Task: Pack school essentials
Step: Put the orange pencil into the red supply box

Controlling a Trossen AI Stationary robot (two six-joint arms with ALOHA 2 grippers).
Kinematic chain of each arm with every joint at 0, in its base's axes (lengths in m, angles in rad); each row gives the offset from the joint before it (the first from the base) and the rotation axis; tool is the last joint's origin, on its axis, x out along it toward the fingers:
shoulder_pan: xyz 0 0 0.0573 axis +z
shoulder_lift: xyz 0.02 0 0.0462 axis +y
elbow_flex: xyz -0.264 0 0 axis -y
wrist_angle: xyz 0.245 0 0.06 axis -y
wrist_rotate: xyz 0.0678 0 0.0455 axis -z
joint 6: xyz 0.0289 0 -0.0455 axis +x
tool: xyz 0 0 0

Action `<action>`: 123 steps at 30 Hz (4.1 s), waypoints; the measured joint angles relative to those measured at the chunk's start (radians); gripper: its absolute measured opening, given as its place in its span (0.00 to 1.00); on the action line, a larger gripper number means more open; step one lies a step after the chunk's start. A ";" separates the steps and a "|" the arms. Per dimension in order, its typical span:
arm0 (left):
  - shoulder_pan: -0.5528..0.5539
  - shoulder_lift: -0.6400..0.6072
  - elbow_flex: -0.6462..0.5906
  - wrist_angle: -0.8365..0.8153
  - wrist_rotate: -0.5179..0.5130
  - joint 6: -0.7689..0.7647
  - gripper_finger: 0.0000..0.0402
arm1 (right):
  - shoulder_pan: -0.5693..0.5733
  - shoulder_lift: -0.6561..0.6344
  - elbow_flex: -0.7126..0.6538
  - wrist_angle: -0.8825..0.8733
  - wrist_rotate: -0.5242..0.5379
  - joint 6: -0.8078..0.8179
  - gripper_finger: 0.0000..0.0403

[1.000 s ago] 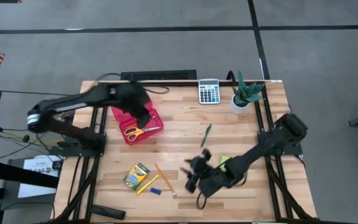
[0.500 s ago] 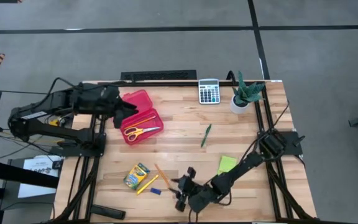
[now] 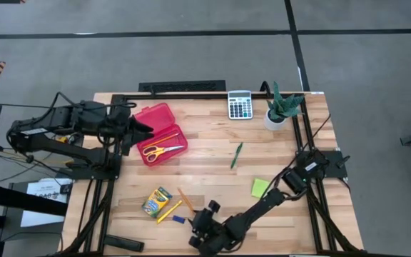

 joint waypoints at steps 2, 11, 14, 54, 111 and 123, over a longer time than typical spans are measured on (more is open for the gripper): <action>-0.011 0.001 0.000 -0.001 0.000 0.000 0.33 | -0.001 0.003 0.001 -0.031 0.000 0.046 0.44; -0.037 -0.006 0.000 -0.003 -0.002 0.000 0.33 | -0.001 0.000 -0.018 -0.156 -0.067 0.226 0.42; -0.038 -0.007 0.000 -0.002 -0.002 0.000 0.33 | -0.001 -0.002 -0.016 -0.191 -0.075 0.236 0.38; -0.039 -0.016 -0.369 0.378 0.046 -0.098 0.38 | -0.018 -0.243 -0.018 -0.314 -0.001 0.312 0.18; -0.039 -0.039 -0.533 0.512 0.145 -0.112 0.44 | -0.066 -0.166 0.149 -0.695 -0.188 0.677 0.07; -0.040 -0.039 -0.620 0.533 0.165 -0.150 0.46 | -0.097 -0.099 0.152 -0.372 -0.543 0.562 0.39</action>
